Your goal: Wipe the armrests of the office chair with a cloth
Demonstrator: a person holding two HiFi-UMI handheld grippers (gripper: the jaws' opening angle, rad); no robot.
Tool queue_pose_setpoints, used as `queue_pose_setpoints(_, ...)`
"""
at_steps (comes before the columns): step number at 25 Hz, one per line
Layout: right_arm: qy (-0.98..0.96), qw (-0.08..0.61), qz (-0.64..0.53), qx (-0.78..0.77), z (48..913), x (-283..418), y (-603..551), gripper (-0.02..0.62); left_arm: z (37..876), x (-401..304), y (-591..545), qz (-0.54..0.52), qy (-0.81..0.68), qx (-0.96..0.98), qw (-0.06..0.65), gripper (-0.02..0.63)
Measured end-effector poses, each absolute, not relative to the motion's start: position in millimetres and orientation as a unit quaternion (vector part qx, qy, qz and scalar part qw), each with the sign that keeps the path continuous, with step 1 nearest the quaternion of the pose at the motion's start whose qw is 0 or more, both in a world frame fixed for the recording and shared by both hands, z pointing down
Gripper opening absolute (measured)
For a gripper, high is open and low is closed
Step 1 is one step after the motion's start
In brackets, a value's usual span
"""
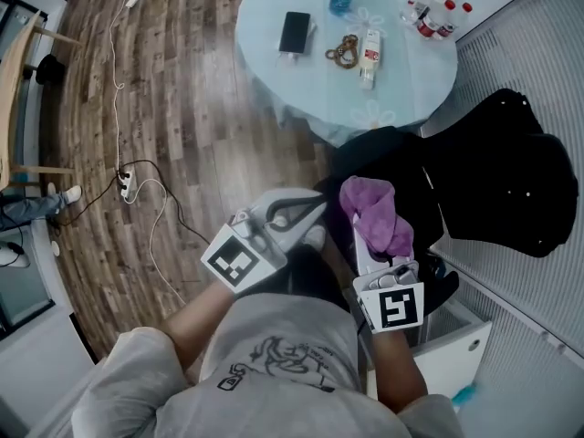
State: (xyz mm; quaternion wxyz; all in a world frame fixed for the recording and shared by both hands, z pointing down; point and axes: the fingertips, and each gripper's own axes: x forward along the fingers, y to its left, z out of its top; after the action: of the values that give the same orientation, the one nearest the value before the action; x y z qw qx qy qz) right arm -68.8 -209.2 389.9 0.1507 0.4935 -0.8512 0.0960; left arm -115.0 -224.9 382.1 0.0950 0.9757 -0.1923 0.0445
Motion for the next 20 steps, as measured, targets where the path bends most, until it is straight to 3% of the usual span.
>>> queue_pose_setpoints(20, -0.835, 0.278, 0.184, 0.438, 654.7, -58.9, -289.9, 0.029, 568.5, -93.1, -303.9, 0.077, -0.192, 0.97, 0.128, 0.0)
